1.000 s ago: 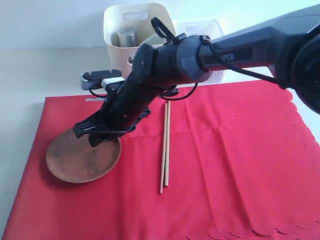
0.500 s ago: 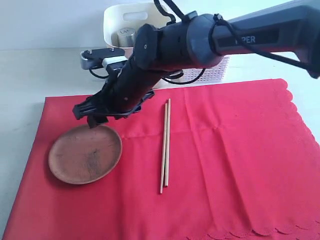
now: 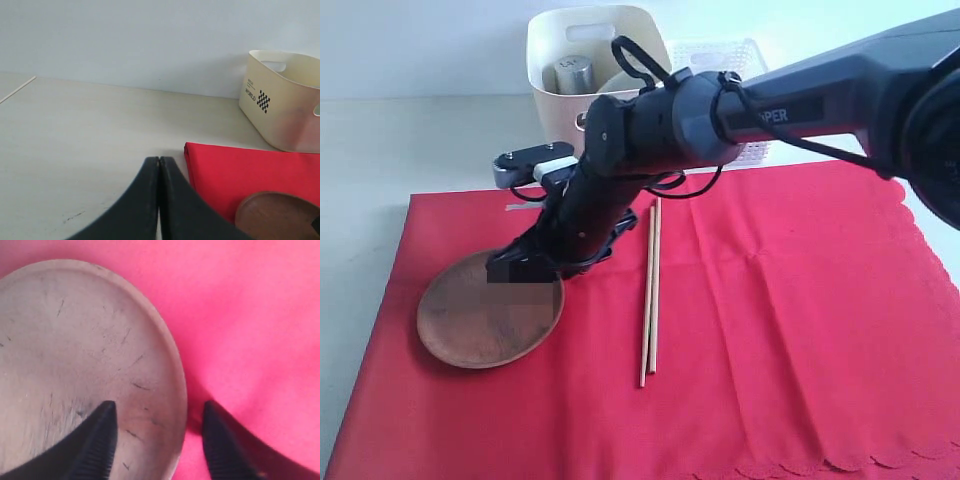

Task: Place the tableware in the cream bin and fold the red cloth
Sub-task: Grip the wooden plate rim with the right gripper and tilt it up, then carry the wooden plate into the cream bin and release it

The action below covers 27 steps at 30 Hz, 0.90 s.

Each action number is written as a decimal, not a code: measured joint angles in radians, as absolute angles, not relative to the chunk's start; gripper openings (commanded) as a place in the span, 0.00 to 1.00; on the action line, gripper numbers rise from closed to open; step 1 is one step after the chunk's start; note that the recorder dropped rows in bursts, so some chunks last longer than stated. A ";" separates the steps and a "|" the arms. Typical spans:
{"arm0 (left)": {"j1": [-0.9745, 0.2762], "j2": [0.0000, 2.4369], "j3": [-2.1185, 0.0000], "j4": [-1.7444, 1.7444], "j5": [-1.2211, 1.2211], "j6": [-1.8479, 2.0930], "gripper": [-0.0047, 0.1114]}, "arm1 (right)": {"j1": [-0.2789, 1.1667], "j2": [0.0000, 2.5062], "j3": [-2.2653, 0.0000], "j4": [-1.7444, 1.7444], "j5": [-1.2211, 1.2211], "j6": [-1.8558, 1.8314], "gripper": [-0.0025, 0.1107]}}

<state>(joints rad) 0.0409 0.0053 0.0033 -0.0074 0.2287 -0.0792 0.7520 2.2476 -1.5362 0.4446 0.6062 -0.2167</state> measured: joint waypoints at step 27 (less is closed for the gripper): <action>0.041 0.005 0.003 -0.007 0.229 -0.079 0.05 | 0.752 2.096 -1.536 0.448 0.612 -0.214 0.02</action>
